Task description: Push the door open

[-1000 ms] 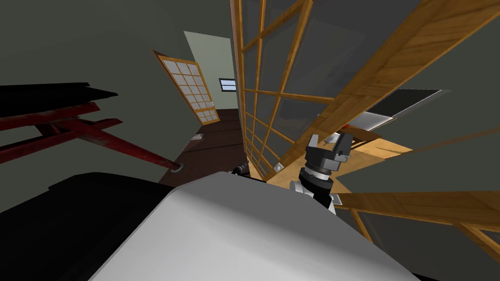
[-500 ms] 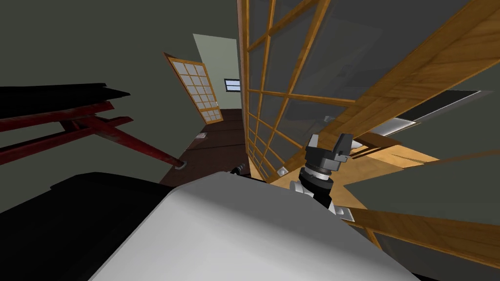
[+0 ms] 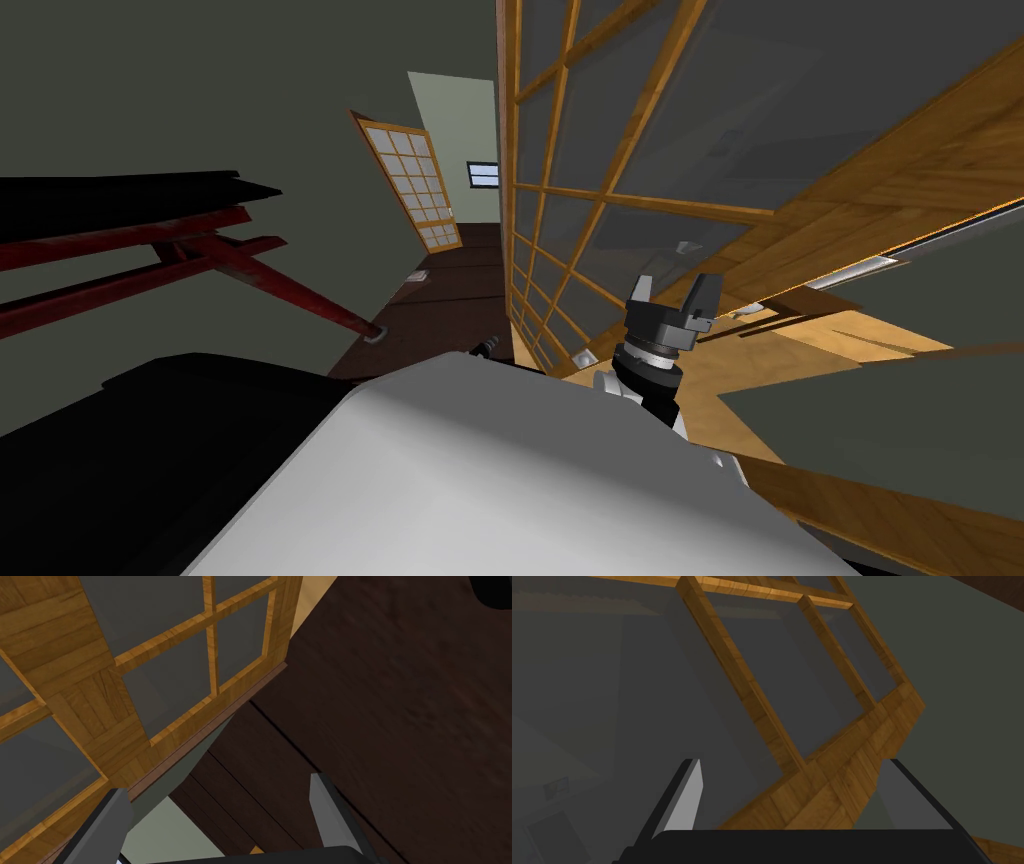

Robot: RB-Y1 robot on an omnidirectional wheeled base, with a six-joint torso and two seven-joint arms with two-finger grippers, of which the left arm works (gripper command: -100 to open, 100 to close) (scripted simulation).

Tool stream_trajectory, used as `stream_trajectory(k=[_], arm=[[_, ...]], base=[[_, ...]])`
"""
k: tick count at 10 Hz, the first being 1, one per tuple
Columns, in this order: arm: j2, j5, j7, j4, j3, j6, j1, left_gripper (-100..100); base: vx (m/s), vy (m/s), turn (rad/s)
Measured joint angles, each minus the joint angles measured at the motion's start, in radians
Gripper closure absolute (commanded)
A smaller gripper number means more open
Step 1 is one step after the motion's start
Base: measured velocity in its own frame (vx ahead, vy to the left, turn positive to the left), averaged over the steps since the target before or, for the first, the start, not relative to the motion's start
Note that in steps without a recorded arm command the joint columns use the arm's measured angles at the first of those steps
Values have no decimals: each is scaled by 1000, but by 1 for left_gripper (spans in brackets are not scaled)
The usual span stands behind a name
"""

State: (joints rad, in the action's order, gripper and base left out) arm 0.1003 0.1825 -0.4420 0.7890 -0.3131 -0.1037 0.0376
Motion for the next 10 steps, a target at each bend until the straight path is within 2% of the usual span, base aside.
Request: stream_trajectory(k=[1, 2, 5, 8, 10], arm=[[6, 15, 29, -4, -1, 17, -3, -100], [7, 32, 57, 3, 6, 46, 1, -100], [12, 62, 124, 1, 10, 97, 5, -100], [21, 103, 201, 7, 18, 164, 11, -100], [29, 137, 259, 13, 24, 221, 10, -100]], base=[[66, 0, 172], [56, -5, 66], [47, -7, 80], [61, -14, 114], [57, -9, 124]])
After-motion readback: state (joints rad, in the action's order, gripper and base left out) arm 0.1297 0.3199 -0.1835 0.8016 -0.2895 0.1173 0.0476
